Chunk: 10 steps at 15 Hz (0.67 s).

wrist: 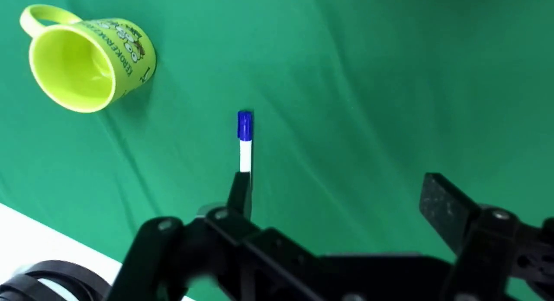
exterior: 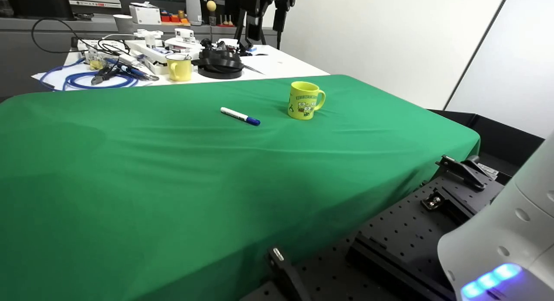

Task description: Put the marker in the mug

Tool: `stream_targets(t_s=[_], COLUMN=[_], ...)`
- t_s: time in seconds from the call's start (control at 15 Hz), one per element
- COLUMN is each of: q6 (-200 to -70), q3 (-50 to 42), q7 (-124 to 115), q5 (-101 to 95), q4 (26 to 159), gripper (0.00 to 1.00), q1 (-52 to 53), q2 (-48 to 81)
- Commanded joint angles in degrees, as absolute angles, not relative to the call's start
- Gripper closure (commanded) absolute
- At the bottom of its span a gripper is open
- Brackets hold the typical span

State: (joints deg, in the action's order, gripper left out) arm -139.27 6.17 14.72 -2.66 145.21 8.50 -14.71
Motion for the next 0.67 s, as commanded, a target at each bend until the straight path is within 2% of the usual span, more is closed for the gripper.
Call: stream_targets(t_s=[0.0,0.6], q6=[-137.2,-131.9], q3=[3.4,6.6], q7=[23.7,37.1], q5=[-2.2,-0.9], q4=[132.8,107.2], gripper=[0.0,0.0], q1=[8.1,4.0], q2=[-1.6,19.0])
